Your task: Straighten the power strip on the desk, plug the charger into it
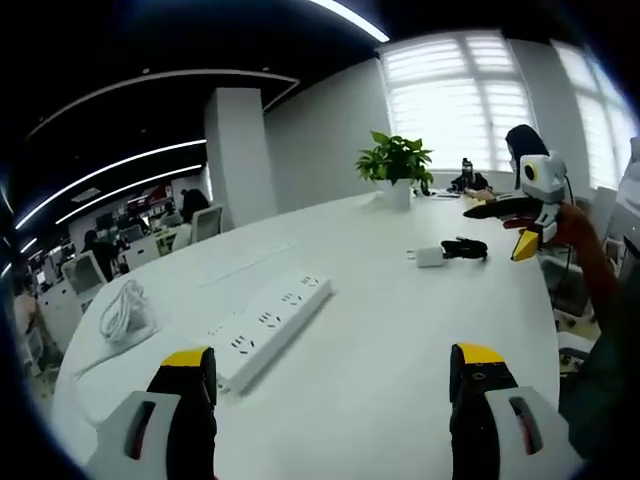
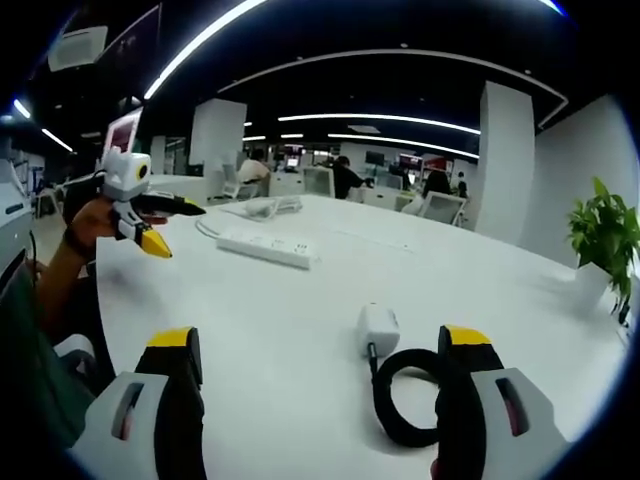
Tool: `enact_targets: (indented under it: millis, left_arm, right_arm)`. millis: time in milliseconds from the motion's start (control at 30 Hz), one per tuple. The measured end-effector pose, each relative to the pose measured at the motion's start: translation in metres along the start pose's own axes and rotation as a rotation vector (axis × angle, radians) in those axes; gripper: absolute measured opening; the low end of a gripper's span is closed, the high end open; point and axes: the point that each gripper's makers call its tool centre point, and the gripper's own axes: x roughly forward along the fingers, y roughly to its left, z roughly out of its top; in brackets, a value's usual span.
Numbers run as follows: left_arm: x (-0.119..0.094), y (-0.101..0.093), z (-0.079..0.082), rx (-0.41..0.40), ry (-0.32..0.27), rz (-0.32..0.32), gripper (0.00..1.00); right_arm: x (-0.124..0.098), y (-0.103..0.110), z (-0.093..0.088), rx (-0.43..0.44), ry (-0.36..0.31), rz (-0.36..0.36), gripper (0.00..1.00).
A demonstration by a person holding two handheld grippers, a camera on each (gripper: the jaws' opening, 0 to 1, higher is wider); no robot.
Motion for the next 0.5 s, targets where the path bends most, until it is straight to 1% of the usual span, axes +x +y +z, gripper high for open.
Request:
enact_targets:
  millis: [133,200,300,400,500]
  left_arm:
    - [0.004,0.004,0.003,0.013,0.010,0.005,0.99]
    - [0.006,0.008,0.003,0.037,0.028,0.011,0.99]
    - [0.010,0.010,0.002,0.047,0.042,0.001,0.99]
    - [0.013,0.009,0.003,0.055,0.049,-0.023,0.99]
    - [0.016,0.010,0.005,0.063,0.054,-0.027,0.99]
  right_arm:
    - [0.000,0.000,0.000,0.001,-0.002,0.002,0.97]
    - [0.000,0.000,-0.001,0.005,-0.001,0.001,0.97]
    - [0.000,-0.001,-0.002,0.007,0.002,-0.001,0.97]
    - [-0.001,-0.002,-0.003,0.012,0.002,-0.003,0.97]
    - [-0.002,-0.003,-0.004,0.013,0.003,-0.008,0.97]
